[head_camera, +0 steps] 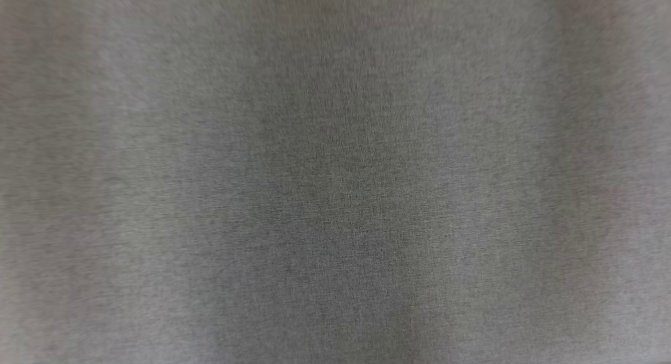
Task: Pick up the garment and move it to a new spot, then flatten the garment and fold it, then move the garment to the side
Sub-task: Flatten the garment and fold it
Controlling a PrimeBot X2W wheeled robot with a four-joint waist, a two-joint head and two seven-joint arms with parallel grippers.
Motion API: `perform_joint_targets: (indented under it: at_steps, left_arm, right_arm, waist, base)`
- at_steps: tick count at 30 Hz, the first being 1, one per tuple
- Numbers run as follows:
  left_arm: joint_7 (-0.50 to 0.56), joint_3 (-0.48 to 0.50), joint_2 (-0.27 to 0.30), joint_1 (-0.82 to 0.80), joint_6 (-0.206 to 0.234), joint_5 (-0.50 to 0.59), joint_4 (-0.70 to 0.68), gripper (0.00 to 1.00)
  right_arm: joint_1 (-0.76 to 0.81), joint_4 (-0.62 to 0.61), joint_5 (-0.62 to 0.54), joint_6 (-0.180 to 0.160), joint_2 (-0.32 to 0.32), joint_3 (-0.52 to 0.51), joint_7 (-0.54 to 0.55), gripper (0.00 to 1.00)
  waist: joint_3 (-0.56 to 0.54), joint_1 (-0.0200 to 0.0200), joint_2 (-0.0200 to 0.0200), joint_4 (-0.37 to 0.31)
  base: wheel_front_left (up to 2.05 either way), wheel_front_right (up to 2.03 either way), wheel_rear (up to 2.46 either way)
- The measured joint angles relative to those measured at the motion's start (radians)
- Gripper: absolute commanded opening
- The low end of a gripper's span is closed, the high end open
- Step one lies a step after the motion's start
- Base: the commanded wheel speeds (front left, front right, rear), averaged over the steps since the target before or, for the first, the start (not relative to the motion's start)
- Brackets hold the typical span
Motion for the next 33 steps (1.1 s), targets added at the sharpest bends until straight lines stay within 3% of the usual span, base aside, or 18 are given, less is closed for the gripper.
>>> perform_joint_targets:
  at_steps: [5,10,23,33]
  left_arm:
    - [-0.004,-0.026,-0.012,-0.189,0.003,0.039,0.127,0.00]
    - [-0.020,-0.050,-0.010,-0.310,0.003,0.060,0.220,0.00]
    - [-0.083,-0.087,-0.020,-0.385,-0.004,0.048,0.391,0.00]
    - [-0.120,-0.119,-0.016,-0.396,-0.005,-0.002,0.428,0.00]
  right_arm:
    - [-0.216,0.127,-0.058,0.000,0.007,0.019,0.006,0.00]
    - [-0.327,0.204,-0.093,0.000,0.014,0.073,-0.016,0.00]
    - [-0.399,0.344,-0.075,0.000,0.013,0.162,-0.069,0.00]
    - [-0.411,0.396,-0.031,0.000,0.007,0.220,-0.108,0.00]
  waist:
    - [0.081,-0.0001,0.0001,-0.013]
    - [0.136,-0.0003,-0.0001,-0.029]
    - [0.197,-0.0004,-0.0002,-0.031]
    - [0.202,-0.0004,-0.0002,-0.033]
  base:
    - [0.00,0.00,0.00]
    - [0.00,0.00,0.00]
    - [0.00,0.00,0.00]
    - [0.00,0.00,0.00]
